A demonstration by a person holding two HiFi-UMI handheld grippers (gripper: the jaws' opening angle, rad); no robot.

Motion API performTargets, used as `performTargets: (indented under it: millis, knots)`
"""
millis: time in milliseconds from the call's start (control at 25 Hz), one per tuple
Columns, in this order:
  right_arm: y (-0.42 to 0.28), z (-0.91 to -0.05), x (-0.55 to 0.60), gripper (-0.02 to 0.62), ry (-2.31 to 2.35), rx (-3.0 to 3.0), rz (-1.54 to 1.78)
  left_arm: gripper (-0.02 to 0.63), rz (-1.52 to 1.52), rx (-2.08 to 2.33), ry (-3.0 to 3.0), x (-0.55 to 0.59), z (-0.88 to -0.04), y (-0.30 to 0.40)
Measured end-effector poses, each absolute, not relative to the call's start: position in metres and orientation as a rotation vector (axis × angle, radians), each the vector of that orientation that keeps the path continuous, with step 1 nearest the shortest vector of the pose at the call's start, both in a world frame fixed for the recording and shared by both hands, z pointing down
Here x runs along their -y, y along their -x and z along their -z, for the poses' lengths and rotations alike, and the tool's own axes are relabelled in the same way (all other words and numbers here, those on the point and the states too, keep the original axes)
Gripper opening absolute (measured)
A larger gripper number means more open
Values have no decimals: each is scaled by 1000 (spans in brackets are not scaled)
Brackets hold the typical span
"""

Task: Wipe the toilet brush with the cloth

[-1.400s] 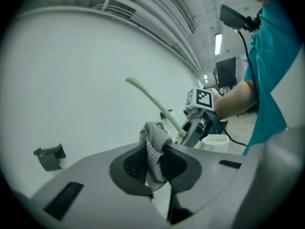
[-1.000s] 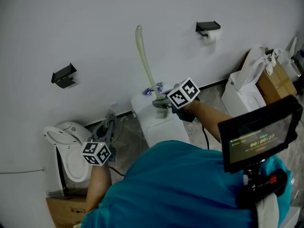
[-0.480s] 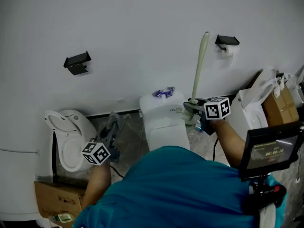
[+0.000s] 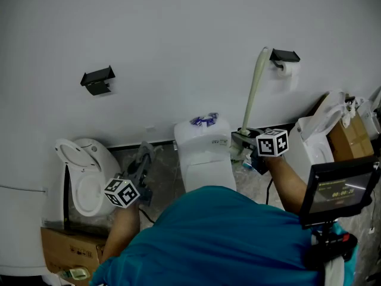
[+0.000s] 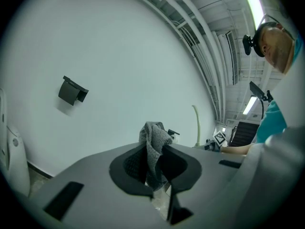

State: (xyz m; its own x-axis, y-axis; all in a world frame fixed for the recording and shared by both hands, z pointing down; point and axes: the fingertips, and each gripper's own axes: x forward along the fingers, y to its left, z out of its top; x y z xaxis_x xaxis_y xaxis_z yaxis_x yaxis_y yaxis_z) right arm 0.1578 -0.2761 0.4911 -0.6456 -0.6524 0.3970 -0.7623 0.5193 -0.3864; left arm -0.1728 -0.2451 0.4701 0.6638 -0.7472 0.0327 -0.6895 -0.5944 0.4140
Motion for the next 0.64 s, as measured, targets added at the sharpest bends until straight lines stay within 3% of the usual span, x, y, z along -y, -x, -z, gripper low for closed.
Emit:
performTargets:
  millis: [640]
  knots:
    - [-149,-488,278,164,-1168,2572,-749,40,195,1120,-2484,241,-474,172]
